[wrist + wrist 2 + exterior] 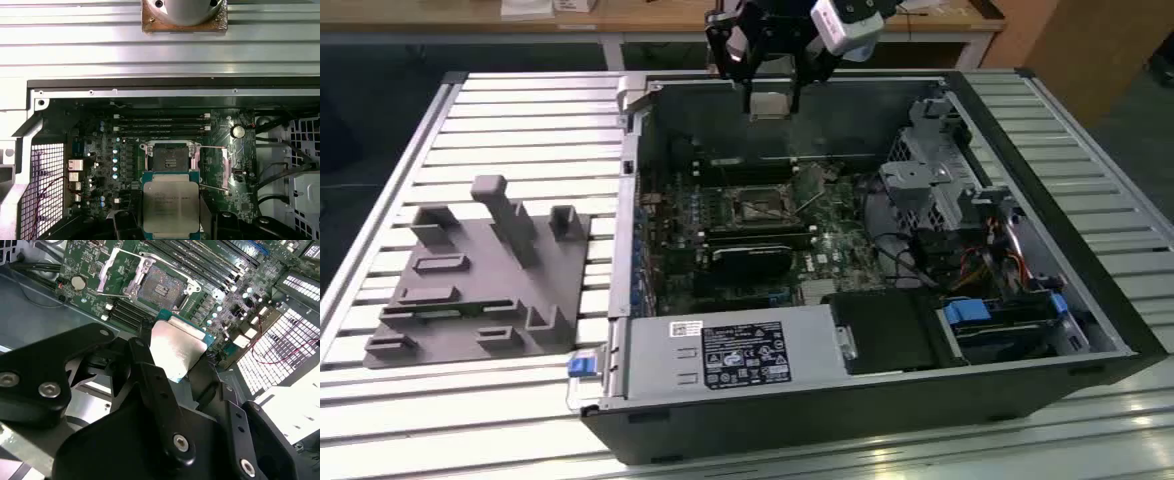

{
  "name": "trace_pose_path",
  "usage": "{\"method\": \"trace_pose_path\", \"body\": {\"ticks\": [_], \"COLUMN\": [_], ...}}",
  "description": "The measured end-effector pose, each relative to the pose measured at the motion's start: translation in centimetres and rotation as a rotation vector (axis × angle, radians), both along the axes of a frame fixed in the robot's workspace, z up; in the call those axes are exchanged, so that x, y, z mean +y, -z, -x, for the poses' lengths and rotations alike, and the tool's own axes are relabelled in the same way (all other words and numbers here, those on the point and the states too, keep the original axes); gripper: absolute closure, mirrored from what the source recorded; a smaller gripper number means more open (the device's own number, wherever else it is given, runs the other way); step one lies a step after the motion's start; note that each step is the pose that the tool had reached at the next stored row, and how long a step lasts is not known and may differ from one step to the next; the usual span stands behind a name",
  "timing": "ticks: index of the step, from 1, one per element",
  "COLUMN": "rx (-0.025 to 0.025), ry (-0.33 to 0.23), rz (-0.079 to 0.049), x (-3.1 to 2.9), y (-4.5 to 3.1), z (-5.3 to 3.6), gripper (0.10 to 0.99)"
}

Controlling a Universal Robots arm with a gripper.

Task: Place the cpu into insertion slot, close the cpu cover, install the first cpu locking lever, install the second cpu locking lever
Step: 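Place the cpu into insertion slot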

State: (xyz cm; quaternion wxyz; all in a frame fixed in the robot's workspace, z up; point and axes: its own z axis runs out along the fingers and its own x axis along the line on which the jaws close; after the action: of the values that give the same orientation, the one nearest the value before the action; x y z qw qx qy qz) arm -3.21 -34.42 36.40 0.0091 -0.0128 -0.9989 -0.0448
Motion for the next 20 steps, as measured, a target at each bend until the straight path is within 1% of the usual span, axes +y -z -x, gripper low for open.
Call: {"method": "trace_pose_path", "body": {"ticks": [8, 20], "rx": [-0.0003, -0.0006], "ry": [0.0, 0.0], "rz": [0.0, 0.0], "x": [0.0, 0.0], "y": [0.12, 1.2], "z": [0.0, 0.0], "gripper": [0.545, 0.545]}}
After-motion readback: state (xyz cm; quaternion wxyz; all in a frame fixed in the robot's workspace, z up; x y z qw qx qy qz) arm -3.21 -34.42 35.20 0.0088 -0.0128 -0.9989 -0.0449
